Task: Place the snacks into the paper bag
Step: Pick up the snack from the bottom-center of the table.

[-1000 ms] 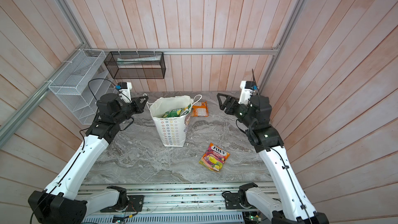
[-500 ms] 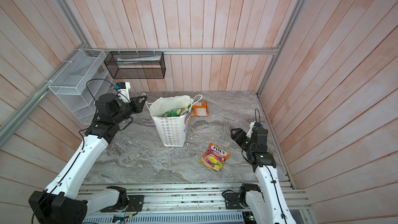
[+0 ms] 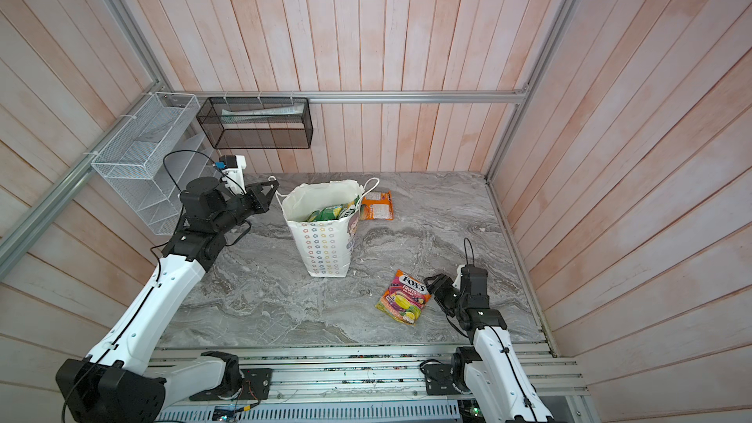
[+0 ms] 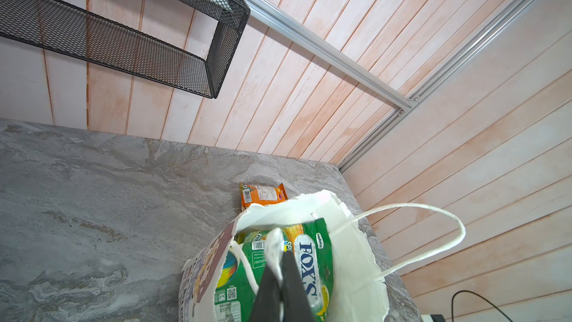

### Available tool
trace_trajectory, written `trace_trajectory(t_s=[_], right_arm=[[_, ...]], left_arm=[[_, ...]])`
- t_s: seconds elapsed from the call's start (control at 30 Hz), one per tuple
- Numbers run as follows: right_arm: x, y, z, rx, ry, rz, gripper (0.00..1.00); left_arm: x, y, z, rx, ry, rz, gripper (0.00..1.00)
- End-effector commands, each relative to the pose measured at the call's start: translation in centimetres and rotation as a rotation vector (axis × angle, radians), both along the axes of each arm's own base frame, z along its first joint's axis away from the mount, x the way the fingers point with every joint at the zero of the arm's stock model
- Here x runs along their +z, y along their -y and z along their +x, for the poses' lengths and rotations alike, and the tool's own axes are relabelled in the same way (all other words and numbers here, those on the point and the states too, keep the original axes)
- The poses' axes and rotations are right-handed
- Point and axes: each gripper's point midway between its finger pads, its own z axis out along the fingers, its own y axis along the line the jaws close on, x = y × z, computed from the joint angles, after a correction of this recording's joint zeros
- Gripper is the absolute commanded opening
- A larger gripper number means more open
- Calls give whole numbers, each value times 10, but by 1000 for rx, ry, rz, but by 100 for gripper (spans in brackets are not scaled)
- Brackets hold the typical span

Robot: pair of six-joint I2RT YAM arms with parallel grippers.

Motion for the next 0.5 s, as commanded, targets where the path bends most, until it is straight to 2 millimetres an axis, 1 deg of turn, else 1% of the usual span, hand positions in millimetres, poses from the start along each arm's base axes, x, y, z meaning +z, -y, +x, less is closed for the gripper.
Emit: trace_trajectory(t_s=[0.0, 0.23, 0.3, 0.47], right_arm=[[-6, -9, -4, 7, -19, 18, 61], [-22, -14, -12, 13, -76, -26, 66], [-23, -16, -12, 17, -81, -46, 66], [-27, -11, -10, 12, -98, -113, 66]], left_arm=[[10, 0, 1, -9, 48, -20, 0], [10, -1, 2, -12, 45, -32, 0], [10, -1, 2, -10, 46, -32, 0], [14, -1, -1, -15, 56, -36, 0]])
